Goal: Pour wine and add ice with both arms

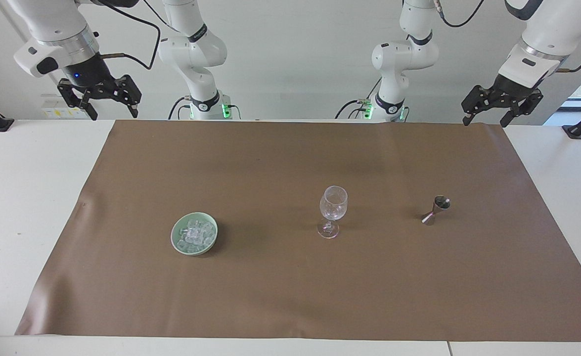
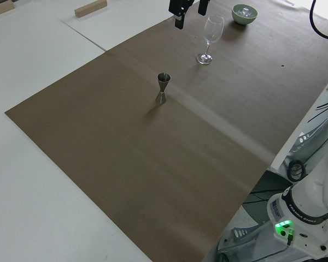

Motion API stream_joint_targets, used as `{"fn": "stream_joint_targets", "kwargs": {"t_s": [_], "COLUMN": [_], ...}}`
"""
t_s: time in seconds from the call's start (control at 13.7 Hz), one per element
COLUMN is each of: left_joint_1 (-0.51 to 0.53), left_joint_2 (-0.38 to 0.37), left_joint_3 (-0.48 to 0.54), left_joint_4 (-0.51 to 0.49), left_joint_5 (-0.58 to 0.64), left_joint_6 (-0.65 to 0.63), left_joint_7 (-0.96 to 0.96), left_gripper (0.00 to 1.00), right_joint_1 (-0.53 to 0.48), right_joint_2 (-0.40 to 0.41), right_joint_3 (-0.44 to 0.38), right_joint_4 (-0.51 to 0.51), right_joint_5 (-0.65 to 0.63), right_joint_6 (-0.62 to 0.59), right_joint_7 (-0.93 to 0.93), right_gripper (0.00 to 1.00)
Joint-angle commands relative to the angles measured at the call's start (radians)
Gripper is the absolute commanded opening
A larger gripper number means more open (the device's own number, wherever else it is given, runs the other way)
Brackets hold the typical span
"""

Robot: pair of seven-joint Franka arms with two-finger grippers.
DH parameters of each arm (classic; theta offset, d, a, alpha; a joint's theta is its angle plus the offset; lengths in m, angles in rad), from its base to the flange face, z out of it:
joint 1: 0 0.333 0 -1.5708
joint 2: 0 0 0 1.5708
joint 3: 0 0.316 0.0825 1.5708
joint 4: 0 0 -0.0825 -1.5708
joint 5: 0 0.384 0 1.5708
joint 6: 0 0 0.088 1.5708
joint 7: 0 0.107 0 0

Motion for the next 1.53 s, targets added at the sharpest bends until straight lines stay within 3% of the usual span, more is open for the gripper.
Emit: {"fn": "stream_joint_targets", "kwargs": {"t_s": [0.0, 1.46], "left_joint_1": [-0.016, -0.012], "left_joint_2": [-0.015, -0.008], "left_joint_3": [0.009, 0.008], "left_joint_4": [-0.004, -0.036], "left_joint_5": [0.000, -0.004], "left_joint_6": [-0.015, 0.011], "left_joint_7": [-0.011, -0.083], "left_gripper": [1.00, 1.00], "right_joint_1": [0.007, 0.007], "right_joint_2": [-0.010, -0.010], "right_joint_3": [-0.008, -0.008], "right_joint_4": [-0.011, -0.011], "right_joint_5": [0.009, 0.009], "right_joint_6": [-0.002, -0.002], "right_joint_7": [-0.014, -0.014], "right_gripper": [1.00, 1.00]}}
